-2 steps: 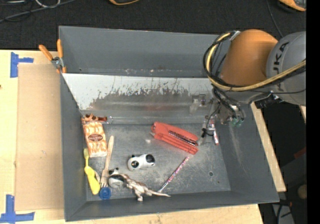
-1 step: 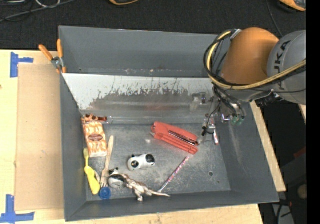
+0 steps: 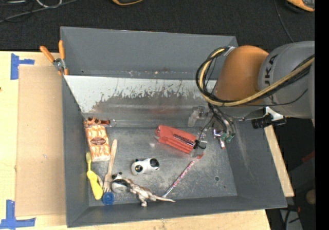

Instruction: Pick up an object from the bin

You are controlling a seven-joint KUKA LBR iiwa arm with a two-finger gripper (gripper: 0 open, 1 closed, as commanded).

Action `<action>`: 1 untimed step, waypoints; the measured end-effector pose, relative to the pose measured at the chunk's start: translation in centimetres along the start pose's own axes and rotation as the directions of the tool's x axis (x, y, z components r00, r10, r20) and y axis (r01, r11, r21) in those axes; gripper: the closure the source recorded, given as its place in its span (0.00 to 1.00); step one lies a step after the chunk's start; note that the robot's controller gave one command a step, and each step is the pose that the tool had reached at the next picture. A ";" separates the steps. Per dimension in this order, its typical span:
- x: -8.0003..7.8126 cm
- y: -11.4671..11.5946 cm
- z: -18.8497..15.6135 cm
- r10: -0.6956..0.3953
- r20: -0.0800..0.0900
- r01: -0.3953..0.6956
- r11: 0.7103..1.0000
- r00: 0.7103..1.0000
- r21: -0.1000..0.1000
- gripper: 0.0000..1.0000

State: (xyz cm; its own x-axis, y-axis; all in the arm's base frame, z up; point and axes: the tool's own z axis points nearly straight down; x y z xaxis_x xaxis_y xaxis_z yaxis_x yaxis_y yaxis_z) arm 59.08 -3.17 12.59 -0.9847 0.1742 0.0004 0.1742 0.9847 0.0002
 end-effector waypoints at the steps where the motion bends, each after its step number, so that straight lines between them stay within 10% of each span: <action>1: 1.4 1.0 3.6 -0.060 0.004 0.060 0.998 0.998 0.000 0.00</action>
Offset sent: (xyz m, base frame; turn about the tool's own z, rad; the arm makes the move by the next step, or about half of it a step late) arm -0.0167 -0.0047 -0.0559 0.0830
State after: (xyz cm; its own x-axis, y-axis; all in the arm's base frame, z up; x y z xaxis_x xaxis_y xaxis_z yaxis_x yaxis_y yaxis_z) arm 57.85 -1.98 8.96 -0.9933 0.1153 -0.0040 0.1153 0.9933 0.0004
